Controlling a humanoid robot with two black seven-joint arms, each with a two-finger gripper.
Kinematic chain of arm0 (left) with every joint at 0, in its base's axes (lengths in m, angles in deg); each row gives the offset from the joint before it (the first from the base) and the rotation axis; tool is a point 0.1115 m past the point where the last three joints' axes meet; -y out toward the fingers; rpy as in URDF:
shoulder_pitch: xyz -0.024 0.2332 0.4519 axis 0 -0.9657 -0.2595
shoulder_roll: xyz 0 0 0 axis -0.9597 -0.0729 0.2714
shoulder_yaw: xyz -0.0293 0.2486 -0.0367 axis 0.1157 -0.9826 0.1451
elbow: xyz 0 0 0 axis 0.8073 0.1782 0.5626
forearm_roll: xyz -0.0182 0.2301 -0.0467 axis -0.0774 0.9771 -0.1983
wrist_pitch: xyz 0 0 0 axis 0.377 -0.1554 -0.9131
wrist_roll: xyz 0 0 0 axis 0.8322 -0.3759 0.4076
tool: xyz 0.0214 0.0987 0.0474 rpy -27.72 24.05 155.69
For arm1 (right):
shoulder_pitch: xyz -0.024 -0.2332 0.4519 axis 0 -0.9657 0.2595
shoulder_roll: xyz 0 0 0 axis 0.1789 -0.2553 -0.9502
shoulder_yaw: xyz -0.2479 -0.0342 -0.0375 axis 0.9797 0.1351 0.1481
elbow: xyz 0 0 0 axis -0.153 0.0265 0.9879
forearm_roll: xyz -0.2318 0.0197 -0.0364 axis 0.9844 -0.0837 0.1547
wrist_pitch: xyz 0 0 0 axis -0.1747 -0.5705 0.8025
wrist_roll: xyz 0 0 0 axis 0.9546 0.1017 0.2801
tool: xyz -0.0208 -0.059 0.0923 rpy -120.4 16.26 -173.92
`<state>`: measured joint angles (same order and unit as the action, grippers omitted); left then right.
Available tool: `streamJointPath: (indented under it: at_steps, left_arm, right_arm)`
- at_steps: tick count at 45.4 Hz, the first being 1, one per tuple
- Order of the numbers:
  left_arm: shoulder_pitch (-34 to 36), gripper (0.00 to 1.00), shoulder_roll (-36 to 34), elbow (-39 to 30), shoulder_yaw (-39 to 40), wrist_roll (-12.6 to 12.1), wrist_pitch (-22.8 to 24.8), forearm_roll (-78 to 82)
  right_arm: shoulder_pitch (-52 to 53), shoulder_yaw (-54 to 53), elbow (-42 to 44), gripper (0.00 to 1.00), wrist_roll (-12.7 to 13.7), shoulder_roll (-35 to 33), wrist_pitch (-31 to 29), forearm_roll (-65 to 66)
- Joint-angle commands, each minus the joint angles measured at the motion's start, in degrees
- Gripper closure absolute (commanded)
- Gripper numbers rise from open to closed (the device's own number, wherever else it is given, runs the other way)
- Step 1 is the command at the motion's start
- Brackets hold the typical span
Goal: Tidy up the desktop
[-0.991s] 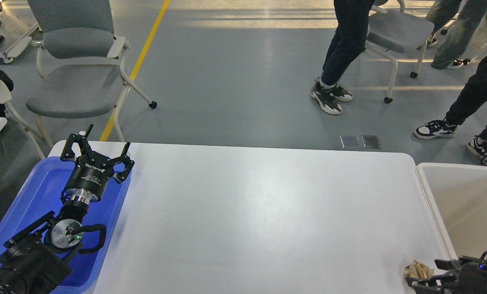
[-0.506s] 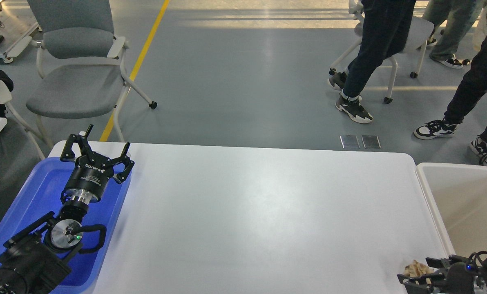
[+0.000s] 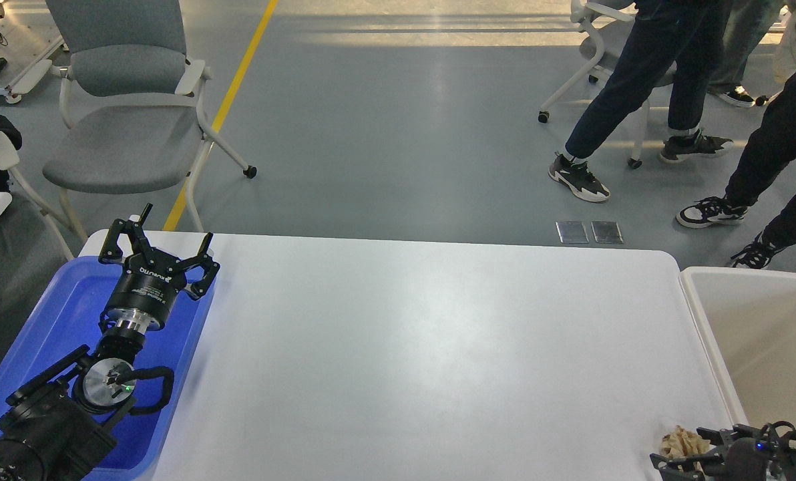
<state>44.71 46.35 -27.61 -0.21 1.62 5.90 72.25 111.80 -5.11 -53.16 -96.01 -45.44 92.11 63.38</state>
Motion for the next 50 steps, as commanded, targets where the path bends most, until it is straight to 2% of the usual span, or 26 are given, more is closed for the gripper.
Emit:
streamJointPath:
  at_steps: [1,6,7,10,16,17,18,29,39,46,50]
  left_arm:
    - [0.0,0.00,0.0,0.0,0.0,0.0,0.0,0.0]
    - [0.0,0.00,0.0,0.0,0.0,0.0,0.0,0.0]
    - [0.0,0.00,0.0,0.0,0.0,0.0,0.1,0.0]
    - [0.0,0.00,0.0,0.0,0.0,0.0,0.0,0.0]
    - [0.0,0.00,0.0,0.0,0.1,0.0,0.0,0.0]
    - [0.0,0.00,0.0,0.0,0.0,0.0,0.0,0.0]
    - [0.0,0.00,0.0,0.0,0.0,0.0,0.0,0.0]
    - [0.0,0.00,0.0,0.0,0.0,0.0,0.0,0.0]
    - [0.0,0.00,0.0,0.0,0.0,0.0,0.0,0.0]
    - [0.0,0.00,0.0,0.0,0.0,0.0,0.0,0.0]
    - [0.0,0.00,0.0,0.0,0.0,0.0,0.1,0.0]
  right_arm:
    - [-0.8,0.1,2.9,0.02,-0.1,1.9,1.1,-0.2]
    - [-1.3,0.1,3.9,0.07,-0.4,2.5,1.3,-0.9]
    - [-1.3,0.1,3.9,0.13,-0.5,2.5,1.3,-1.0]
    - [-1.3,0.2,4.6,0.42,-0.6,2.5,1.2,-1.0]
    - [-1.3,0.1,4.6,0.90,-0.6,2.0,1.3,-1.2]
    - [-1.3,0.1,4.6,0.98,-0.6,1.9,1.3,-1.4]
    - [-1.2,0.1,4.6,1.00,-0.6,2.0,1.3,-1.6]
    - [-0.9,0.2,4.5,1.00,-0.9,1.9,0.9,-7.9]
    - [-0.6,1.6,3.9,1.00,-4.3,0.5,0.8,-8.0]
    - [2.0,2.0,0.2,1.00,-5.9,-4.4,0.3,-8.3]
    - [4.6,2.5,-3.1,1.00,-8.9,-8.3,-2.1,-8.3]
